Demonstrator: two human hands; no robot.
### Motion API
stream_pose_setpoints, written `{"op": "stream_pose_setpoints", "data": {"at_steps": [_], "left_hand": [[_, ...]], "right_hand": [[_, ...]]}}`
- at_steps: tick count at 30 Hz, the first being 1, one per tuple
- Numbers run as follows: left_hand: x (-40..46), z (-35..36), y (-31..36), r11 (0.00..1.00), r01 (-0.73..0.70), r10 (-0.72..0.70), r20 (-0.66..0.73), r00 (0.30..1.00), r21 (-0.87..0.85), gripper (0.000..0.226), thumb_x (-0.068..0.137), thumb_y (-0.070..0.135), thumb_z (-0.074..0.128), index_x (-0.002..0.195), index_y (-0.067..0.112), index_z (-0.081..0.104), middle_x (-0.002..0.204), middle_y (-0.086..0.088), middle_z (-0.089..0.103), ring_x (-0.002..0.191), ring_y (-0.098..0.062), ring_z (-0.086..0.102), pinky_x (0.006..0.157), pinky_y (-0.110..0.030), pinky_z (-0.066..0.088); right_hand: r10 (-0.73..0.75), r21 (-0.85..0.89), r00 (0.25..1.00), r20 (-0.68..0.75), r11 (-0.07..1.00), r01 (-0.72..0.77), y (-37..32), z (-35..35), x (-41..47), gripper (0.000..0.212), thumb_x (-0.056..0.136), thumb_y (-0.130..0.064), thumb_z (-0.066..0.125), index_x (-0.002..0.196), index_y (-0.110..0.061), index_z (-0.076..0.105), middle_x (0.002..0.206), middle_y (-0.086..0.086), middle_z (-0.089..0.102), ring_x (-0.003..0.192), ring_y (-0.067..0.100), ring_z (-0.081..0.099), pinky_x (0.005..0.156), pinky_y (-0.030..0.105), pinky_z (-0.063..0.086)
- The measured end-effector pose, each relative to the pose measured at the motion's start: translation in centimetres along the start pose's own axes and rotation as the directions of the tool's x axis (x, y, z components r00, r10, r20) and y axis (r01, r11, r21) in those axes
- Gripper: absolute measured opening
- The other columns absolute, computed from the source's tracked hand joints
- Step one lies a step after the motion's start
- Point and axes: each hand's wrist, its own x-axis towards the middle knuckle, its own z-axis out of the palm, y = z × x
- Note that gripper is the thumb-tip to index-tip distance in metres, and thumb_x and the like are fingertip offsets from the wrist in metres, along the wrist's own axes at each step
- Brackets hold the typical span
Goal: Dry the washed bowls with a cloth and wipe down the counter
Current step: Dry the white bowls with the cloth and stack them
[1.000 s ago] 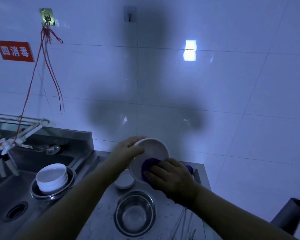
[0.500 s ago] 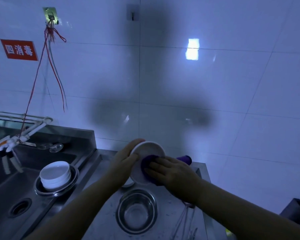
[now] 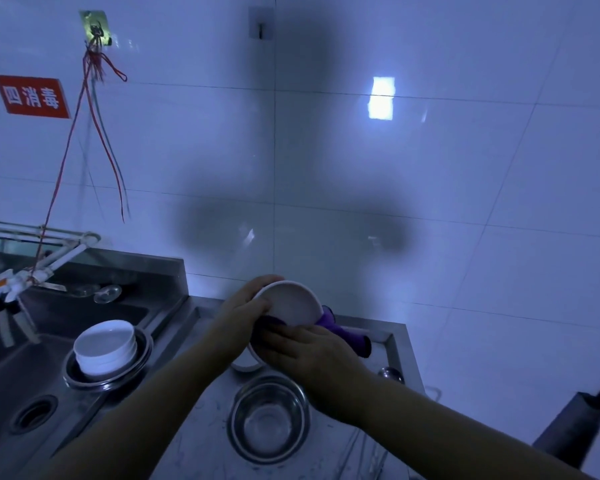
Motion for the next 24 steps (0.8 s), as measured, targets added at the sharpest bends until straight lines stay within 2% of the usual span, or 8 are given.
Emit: {"op": "stream_pose_setpoints", "data": {"at_steps": [4,8,11,14,16,18,20,24], "left_hand": [[-0.2,-1.1,0.3,0.985,0.015,-0.044,0.171,0.984,0.172,0.028,0.082,0.020,0.048,0.096,0.038,0.064,0.097,0.011,0.064,0.090,-0.012,0.058,0.073,-0.029,0.051],[0.1,-1.1,1.3,0.954,0.211,-0.284,0.428,0.858,0.212,0.045,0.071,0.017,0.050,0.112,0.025,0.065,0.111,-0.009,0.066,0.104,-0.030,0.061,0.095,-0.052,0.048],[0.3,-1.2,0.8,0.921,0.361,-0.386,0.475,0.791,0.148,0.052,0.070,0.018,0.053,0.122,0.012,0.059,0.122,-0.022,0.060,0.115,-0.040,0.054,0.103,-0.060,0.037],[0.3,-0.9,0.8,0.921,0.356,-0.390,0.434,0.812,0.162,0.059,0.075,0.037,0.062,0.129,0.014,0.052,0.128,-0.016,0.057,0.115,-0.034,0.055,0.103,-0.053,0.041],[0.2,-0.9,1.1,0.912,0.187,-0.314,0.326,0.892,0.365,0.067,0.082,0.046,0.062,0.138,0.017,0.039,0.133,-0.008,0.052,0.115,-0.021,0.054,0.097,-0.038,0.047],[-0.6,-1.2,1.2,0.750,-0.131,-0.029,0.231,0.973,0.648,0.061,0.086,0.045,0.058,0.139,0.025,0.036,0.135,0.001,0.047,0.115,-0.005,0.041,0.094,-0.025,0.039],[-1.8,-1.5,0.9,0.526,-0.410,0.193,0.365,0.911,0.745,0.050,0.084,0.050,0.057,0.130,0.036,0.044,0.132,0.012,0.047,0.118,0.002,0.030,0.096,-0.021,0.026],[-2.8,-0.9,0.4,0.181,-0.638,0.211,0.604,0.769,0.749,0.027,0.086,0.039,0.058,0.113,0.034,0.058,0.119,0.013,0.060,0.118,-0.003,0.046,0.116,-0.031,0.014]], "right_hand": [[-0.207,-0.097,0.977,0.056,0.972,0.212,3.0,-1.1,-1.2,0.030,0.088,-0.013,0.057,0.115,-0.022,0.066,0.124,-0.001,0.064,0.116,0.017,0.057,0.101,0.035,0.044],[-0.421,-0.205,0.906,0.052,0.883,0.422,5.2,-1.9,-0.9,0.024,0.093,-0.009,0.057,0.111,-0.020,0.069,0.117,0.002,0.066,0.116,0.022,0.057,0.108,0.037,0.036],[-0.468,-0.236,0.884,-0.002,0.859,0.454,5.5,-1.9,-0.3,0.024,0.094,-0.006,0.056,0.110,-0.017,0.070,0.114,0.004,0.067,0.121,0.025,0.054,0.100,0.039,0.043],[-0.401,-0.216,0.916,0.012,0.894,0.394,5.7,-1.6,-1.1,0.020,0.093,-0.011,0.059,0.107,-0.019,0.071,0.110,0.002,0.068,0.117,0.023,0.057,0.088,0.039,0.048],[-0.314,-0.165,0.948,0.055,0.934,0.318,5.8,-1.6,-1.7,0.020,0.090,-0.018,0.059,0.105,-0.020,0.070,0.109,0.001,0.068,0.110,0.022,0.060,0.084,0.036,0.049],[-0.200,-0.097,0.976,0.092,0.973,0.208,6.0,-1.6,-2.2,0.024,0.079,-0.021,0.070,0.103,-0.020,0.072,0.109,0.001,0.069,0.103,0.022,0.063,0.078,0.034,0.052],[-0.063,0.005,0.992,0.110,0.998,0.063,6.1,-1.7,-2.4,0.035,0.068,-0.016,0.082,0.102,-0.016,0.072,0.106,0.004,0.070,0.099,0.025,0.064,0.076,0.039,0.055],[0.039,0.136,0.995,0.097,0.989,-0.052,5.6,-2.1,-2.0,0.032,0.069,-0.004,0.081,0.099,-0.008,0.072,0.101,0.010,0.071,0.091,0.029,0.064,0.070,0.043,0.056]]}}
